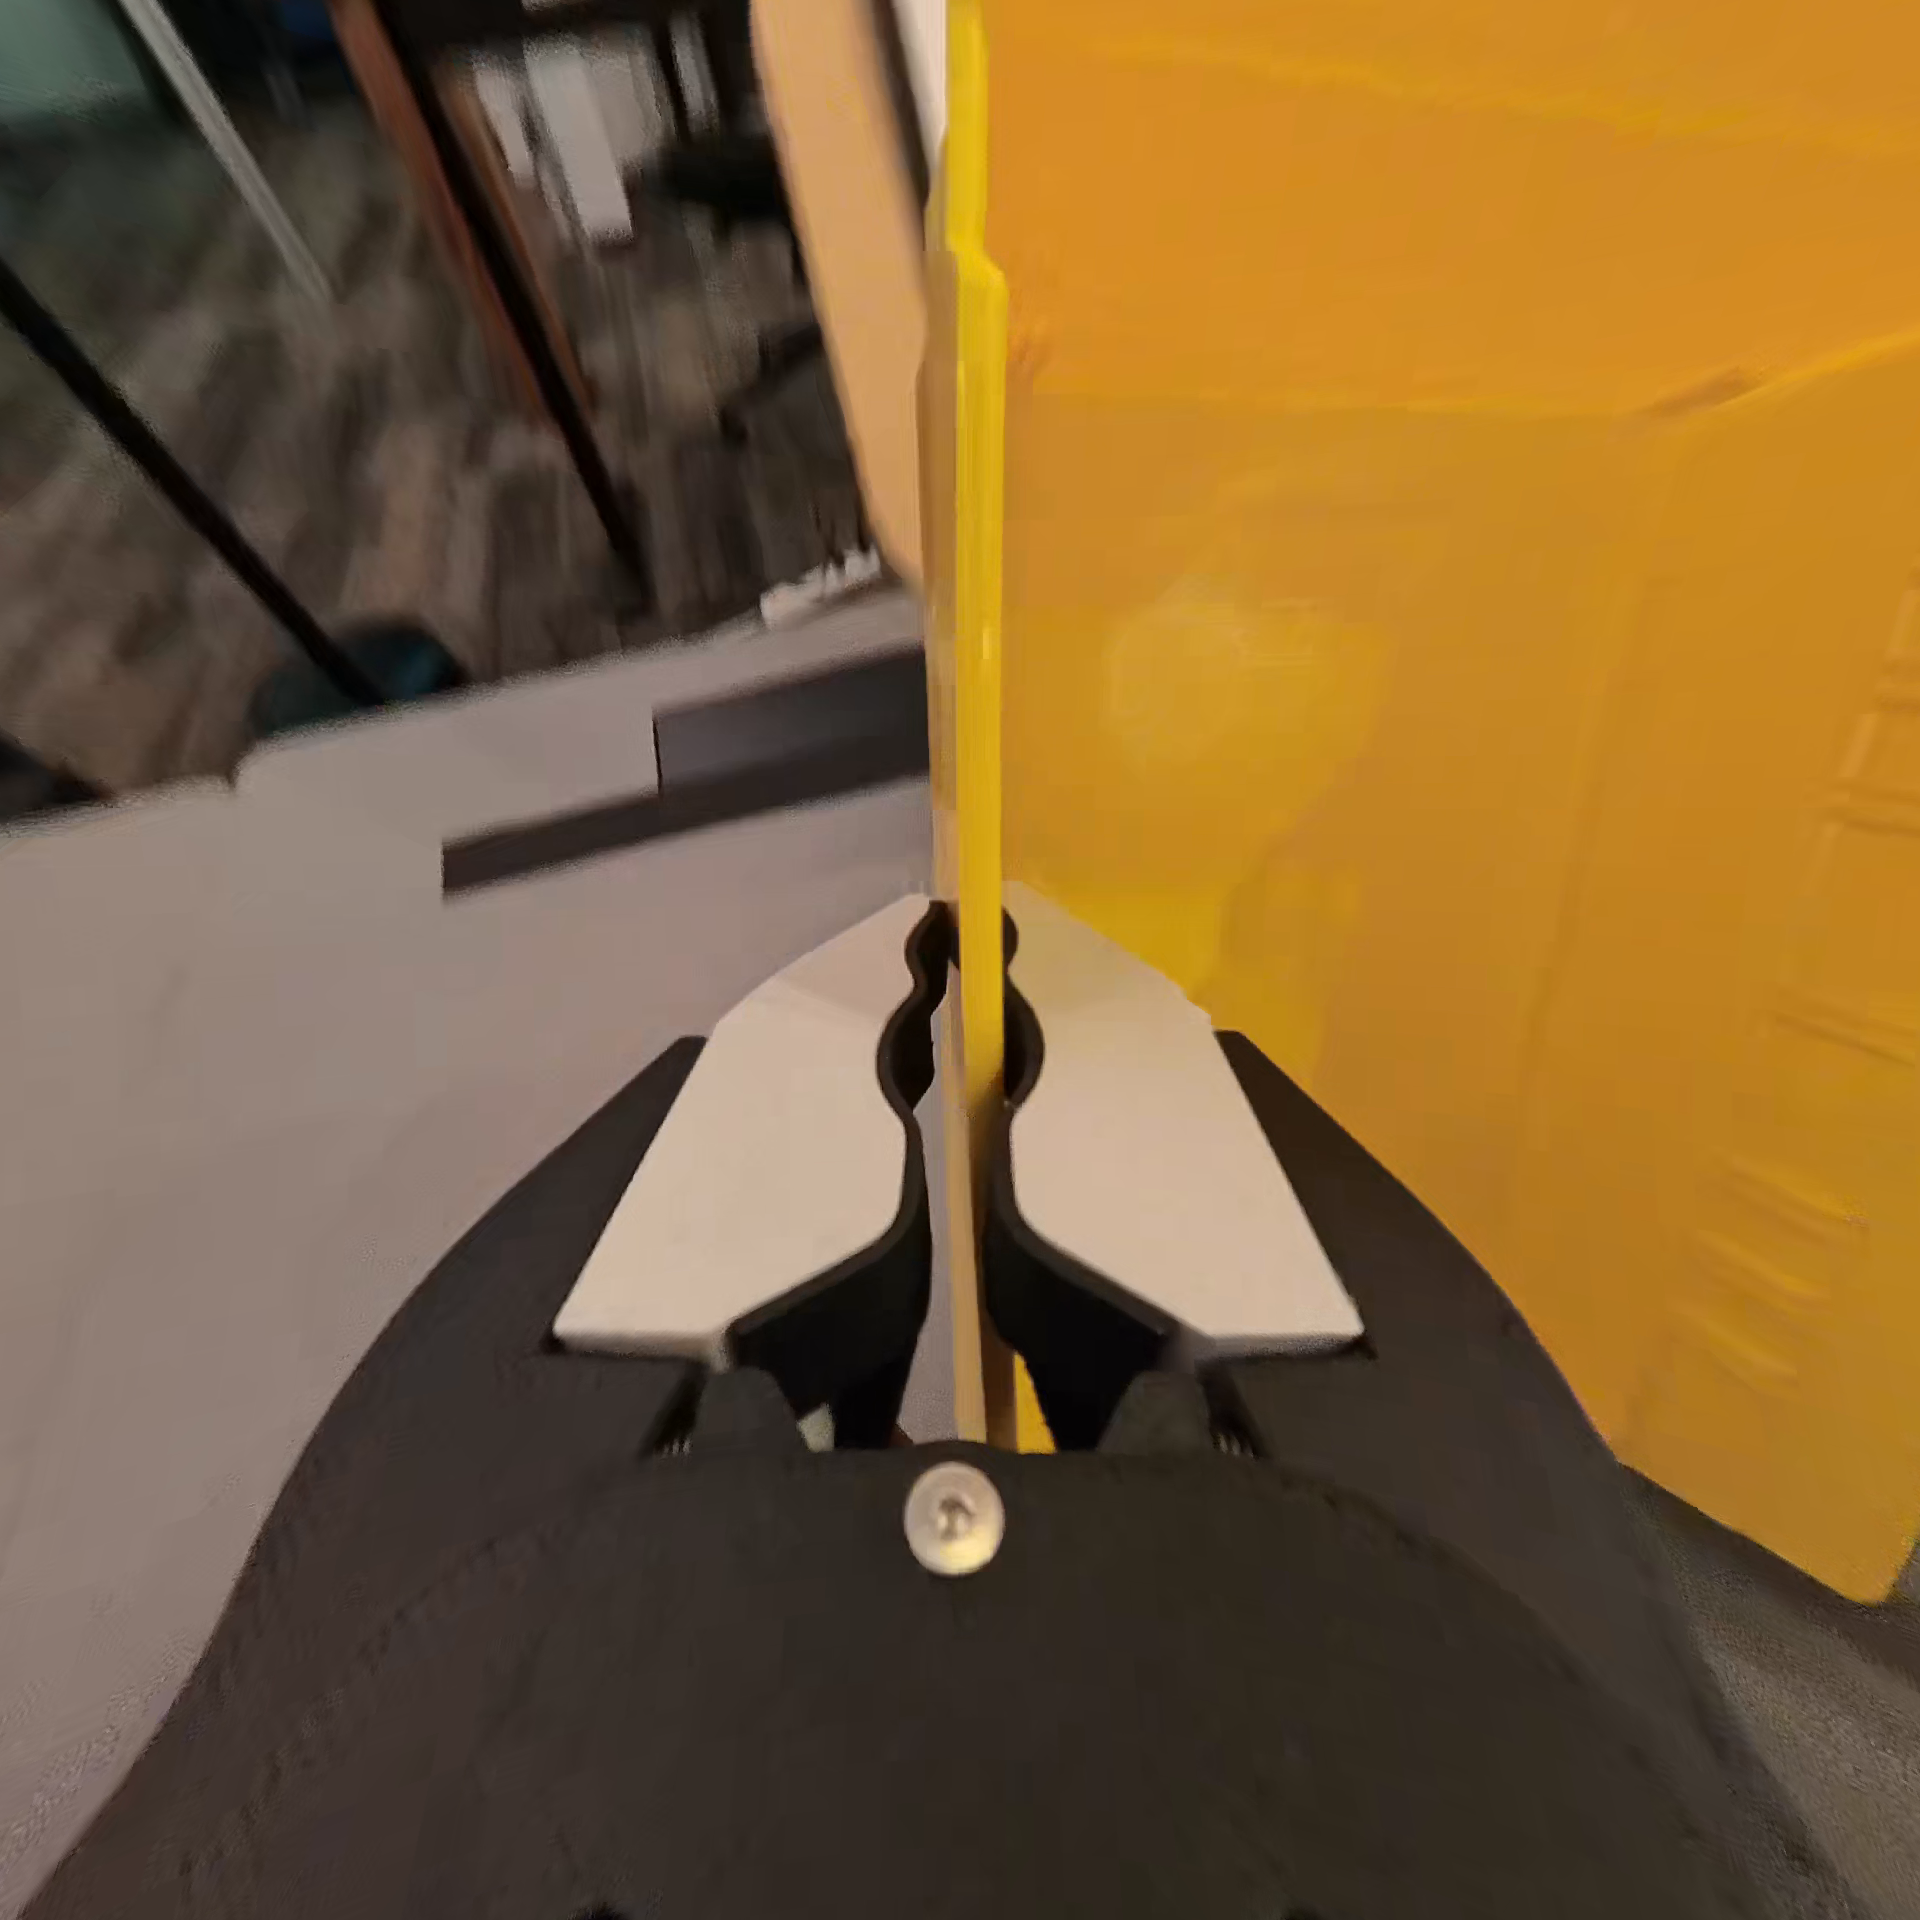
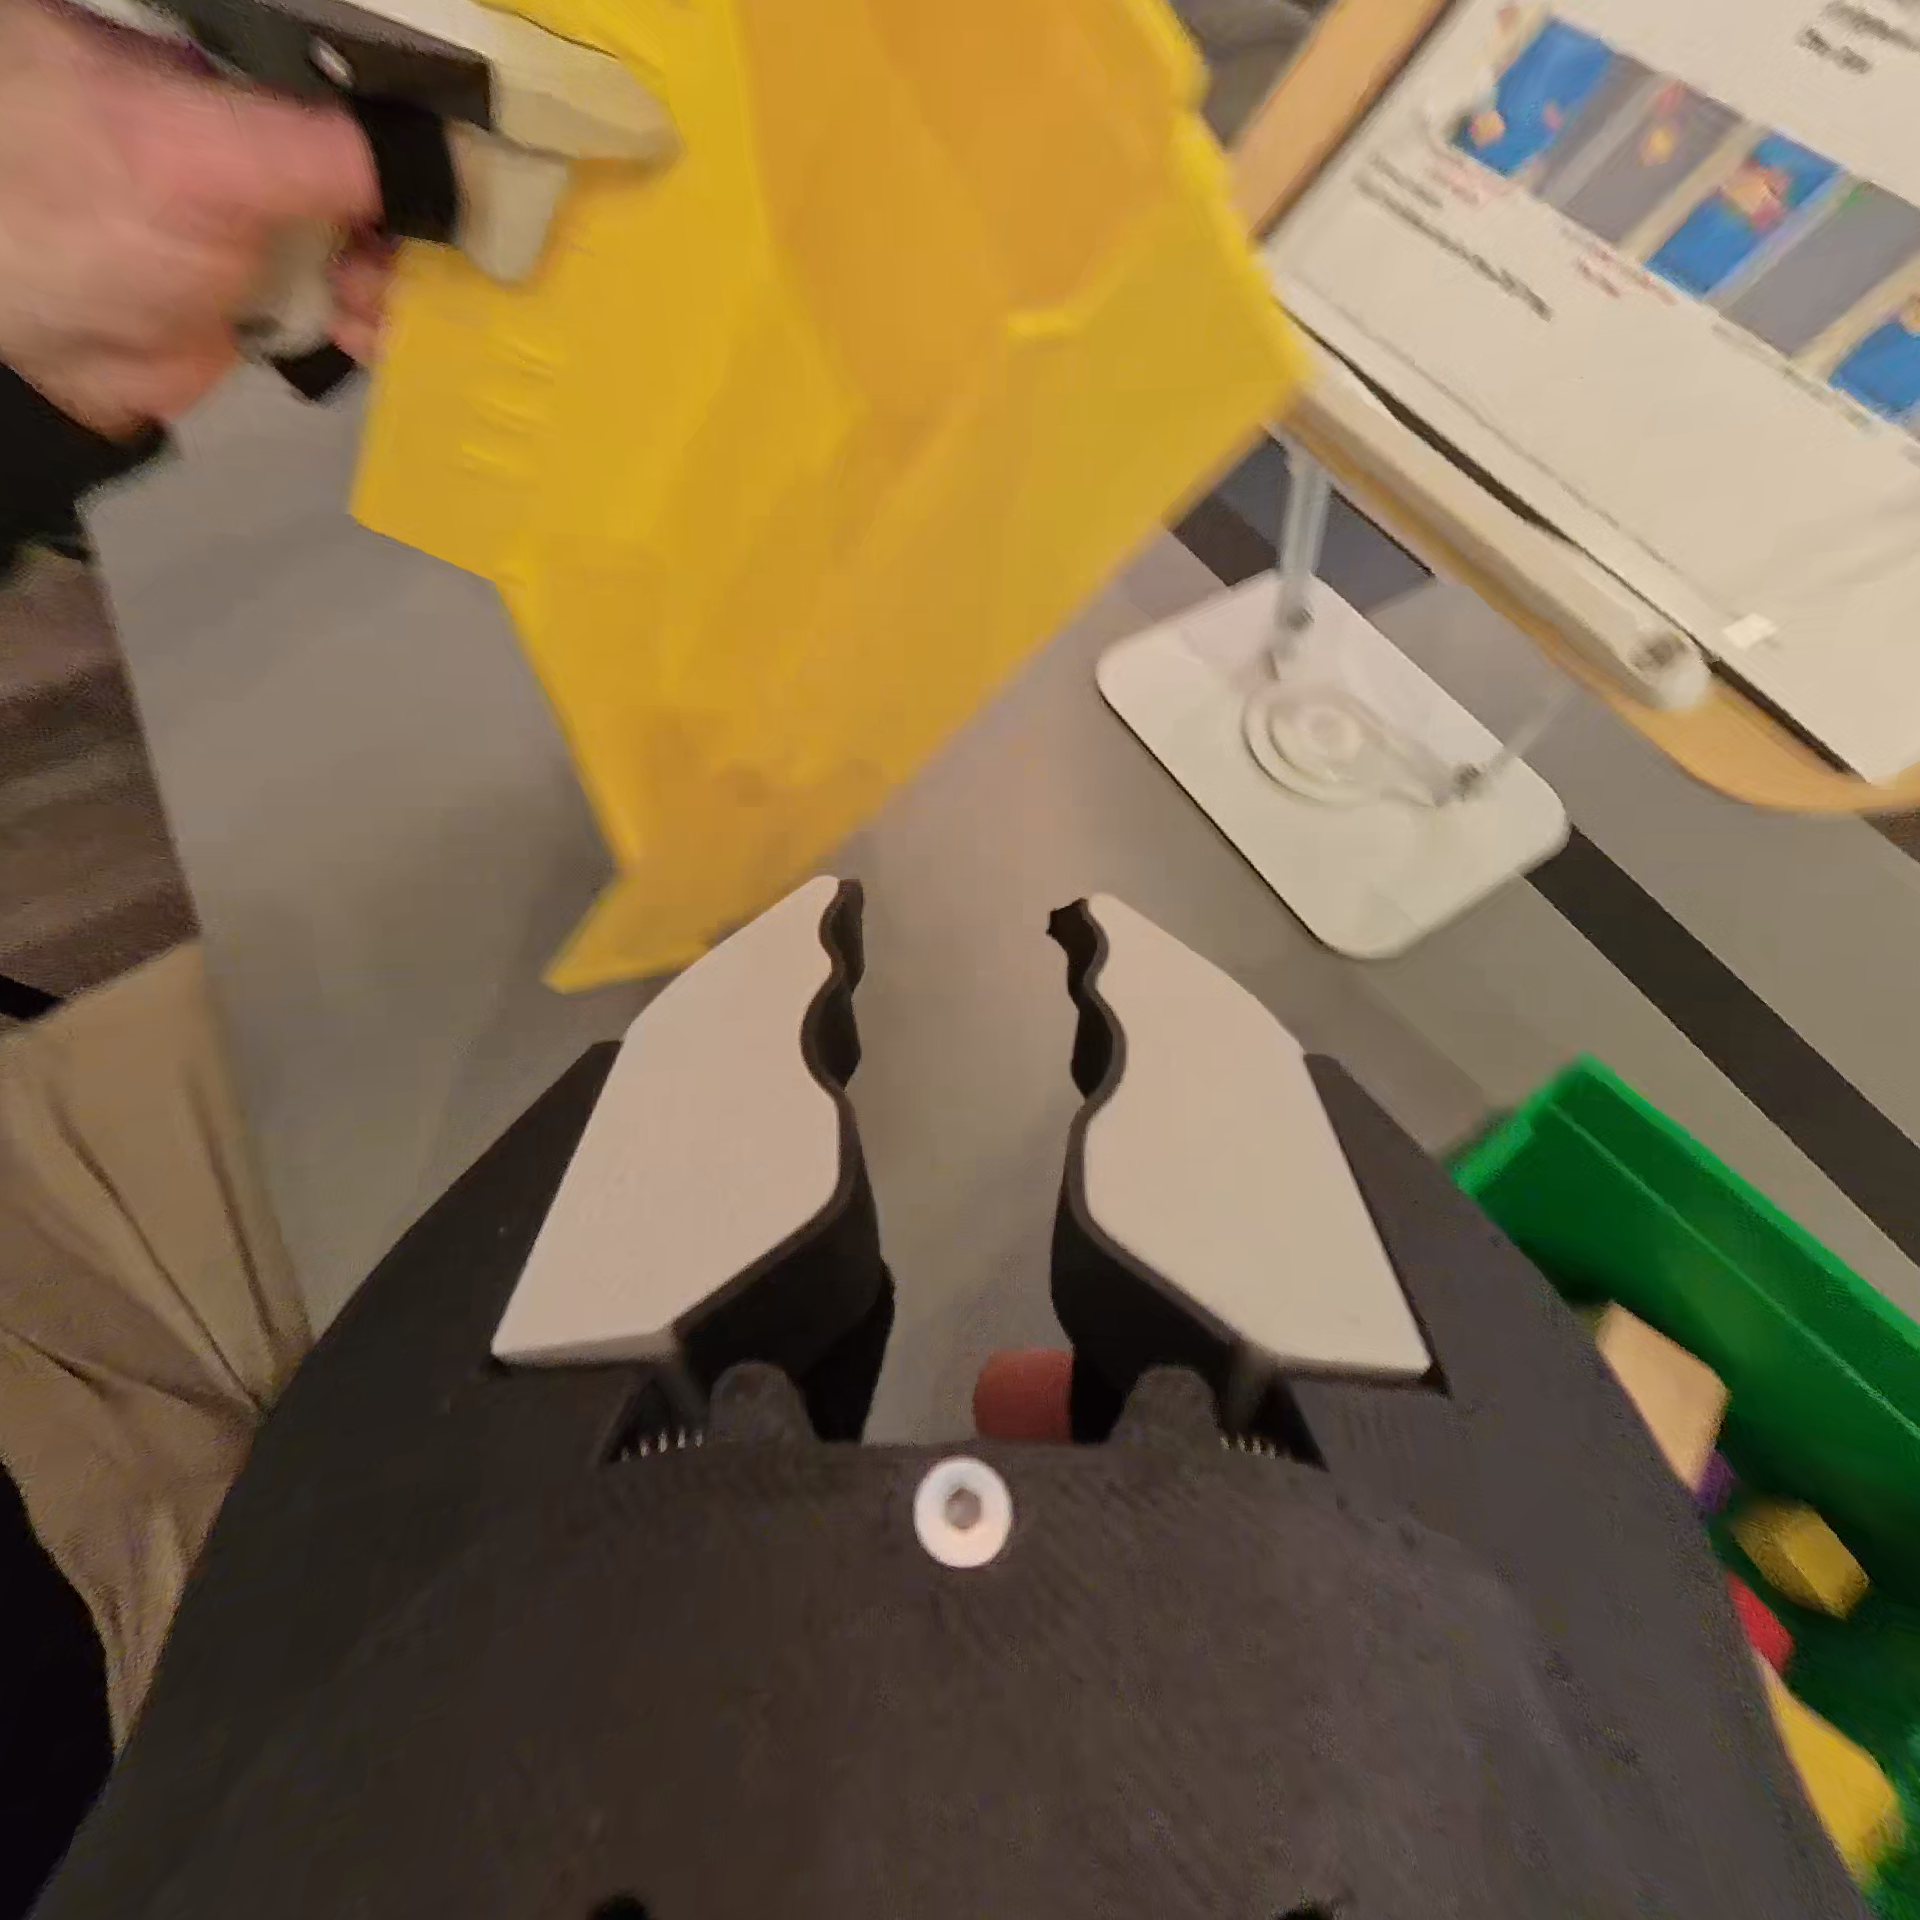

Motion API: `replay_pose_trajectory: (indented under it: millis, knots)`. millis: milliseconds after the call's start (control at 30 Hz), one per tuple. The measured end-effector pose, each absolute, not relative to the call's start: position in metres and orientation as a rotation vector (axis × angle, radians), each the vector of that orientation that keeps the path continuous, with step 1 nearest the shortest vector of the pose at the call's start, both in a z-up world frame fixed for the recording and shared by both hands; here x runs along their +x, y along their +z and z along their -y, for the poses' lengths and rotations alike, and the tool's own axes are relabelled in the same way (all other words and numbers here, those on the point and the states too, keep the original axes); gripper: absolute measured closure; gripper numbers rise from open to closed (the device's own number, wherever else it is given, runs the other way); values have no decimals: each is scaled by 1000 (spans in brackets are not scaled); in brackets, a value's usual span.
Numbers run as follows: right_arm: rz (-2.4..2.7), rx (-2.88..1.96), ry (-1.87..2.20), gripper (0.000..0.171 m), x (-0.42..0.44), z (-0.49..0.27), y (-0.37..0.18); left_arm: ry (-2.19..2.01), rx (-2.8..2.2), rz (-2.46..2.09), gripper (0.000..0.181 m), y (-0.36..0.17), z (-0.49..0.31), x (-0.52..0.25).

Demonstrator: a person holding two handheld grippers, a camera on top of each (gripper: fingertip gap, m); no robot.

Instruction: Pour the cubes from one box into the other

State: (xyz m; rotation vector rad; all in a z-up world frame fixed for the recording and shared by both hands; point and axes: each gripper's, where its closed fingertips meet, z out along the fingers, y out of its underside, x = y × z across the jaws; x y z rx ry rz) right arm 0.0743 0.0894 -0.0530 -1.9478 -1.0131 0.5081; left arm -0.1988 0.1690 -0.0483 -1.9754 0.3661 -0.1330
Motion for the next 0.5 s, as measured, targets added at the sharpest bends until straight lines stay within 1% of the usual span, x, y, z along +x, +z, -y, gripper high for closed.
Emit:
replay_pose_trajectory:
  millis: [67,233,367,467,500]
  knots:
    - [948,-2014,414,130,117,-90,-61,-178,-2106,-307,177,-83,-164,-231]
    - [669,-2230,145,123,269,-90,-95,-311,-2373,-147,176,-157,-149,-291]
    - [491,-2380,49,121,361,-71,-125,-330,-2472,-58,175,-181,-148,-321]
    - [415,-2478,11,113,401,-55,-148,-369,-2540,-16,173,-194,-150,-330]
    - [410,-2514,53,111,403,-50,-157,-376,-2555,-7,172,-197,-151,-332]
